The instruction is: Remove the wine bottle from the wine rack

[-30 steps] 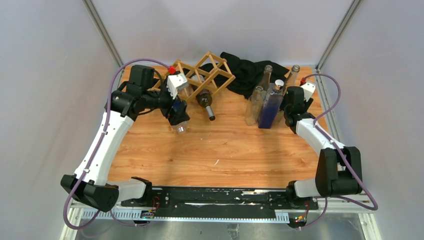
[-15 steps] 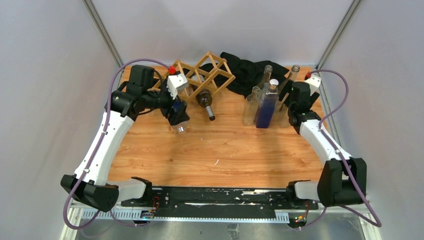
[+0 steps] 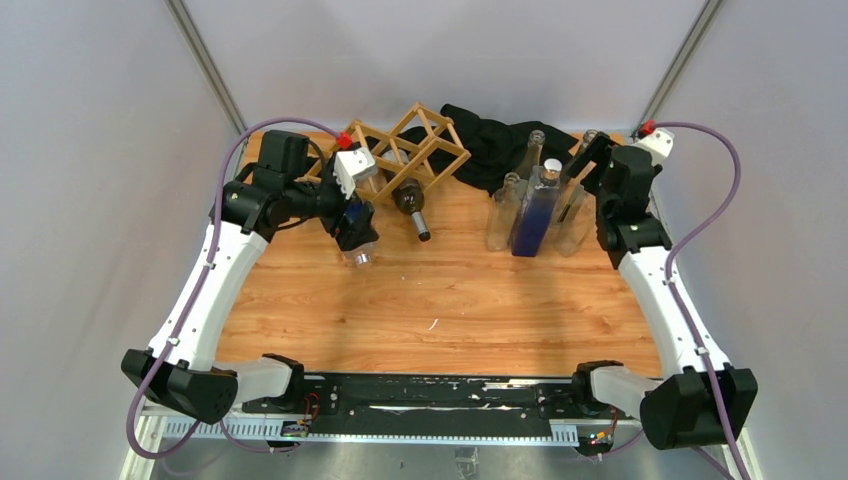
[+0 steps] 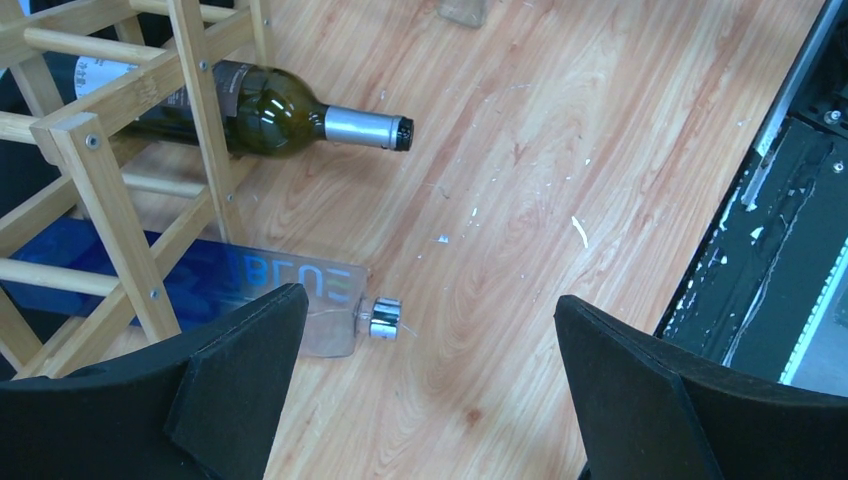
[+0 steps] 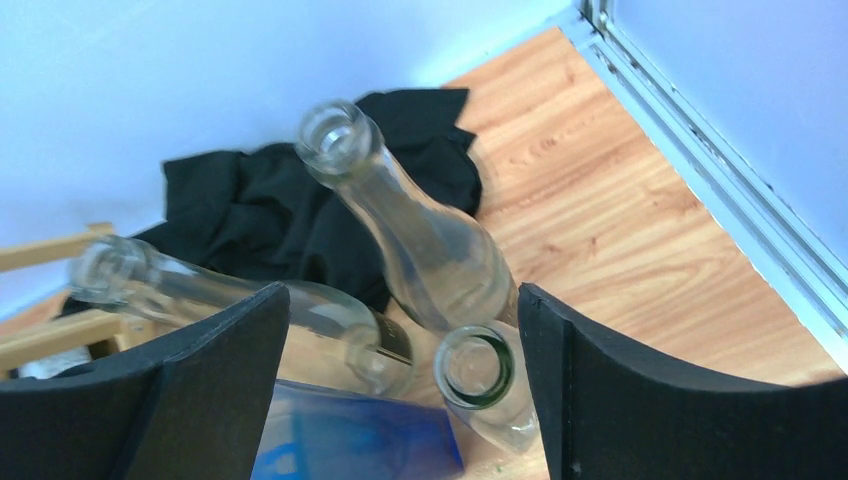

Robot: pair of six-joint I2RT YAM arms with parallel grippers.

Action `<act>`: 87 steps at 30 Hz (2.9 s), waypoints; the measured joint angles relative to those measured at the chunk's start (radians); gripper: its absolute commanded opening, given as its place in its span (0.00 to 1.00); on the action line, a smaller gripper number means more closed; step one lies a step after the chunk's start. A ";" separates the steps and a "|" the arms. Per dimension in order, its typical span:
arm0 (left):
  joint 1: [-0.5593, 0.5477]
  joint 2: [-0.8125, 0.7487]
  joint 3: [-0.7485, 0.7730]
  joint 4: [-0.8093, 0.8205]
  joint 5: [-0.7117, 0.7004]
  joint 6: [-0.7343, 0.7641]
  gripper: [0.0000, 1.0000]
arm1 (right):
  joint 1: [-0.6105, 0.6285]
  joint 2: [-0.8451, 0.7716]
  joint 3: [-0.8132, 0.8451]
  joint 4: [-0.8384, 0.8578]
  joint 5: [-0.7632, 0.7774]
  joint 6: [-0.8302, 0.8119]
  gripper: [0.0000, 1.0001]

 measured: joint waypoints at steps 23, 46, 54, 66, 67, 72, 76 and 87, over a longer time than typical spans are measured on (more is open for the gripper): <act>0.304 0.039 0.000 -0.003 0.004 0.090 1.00 | 0.561 0.084 0.365 -0.201 -0.085 -0.002 0.93; 0.504 0.043 -0.048 -0.003 0.145 0.138 1.00 | 0.795 0.969 0.727 -0.135 -0.446 0.100 0.97; 0.504 0.035 -0.060 -0.004 0.163 0.151 1.00 | 0.794 1.065 0.770 -0.104 -0.467 0.136 0.98; 0.504 0.000 -0.073 -0.003 0.169 0.179 1.00 | 0.789 1.116 0.759 0.021 -0.479 0.245 0.58; 0.504 -0.004 -0.076 -0.004 0.169 0.182 1.00 | 0.787 1.116 0.747 0.038 -0.480 0.258 0.51; 0.504 -0.010 -0.089 -0.003 0.173 0.202 1.00 | 0.780 1.103 0.692 0.118 -0.493 0.285 0.21; 0.504 -0.011 -0.109 -0.003 0.178 0.232 1.00 | 0.780 1.086 0.661 0.139 -0.499 0.290 0.05; 0.504 -0.027 -0.233 -0.004 0.211 0.433 1.00 | 0.806 0.893 0.414 0.180 -0.536 0.310 0.00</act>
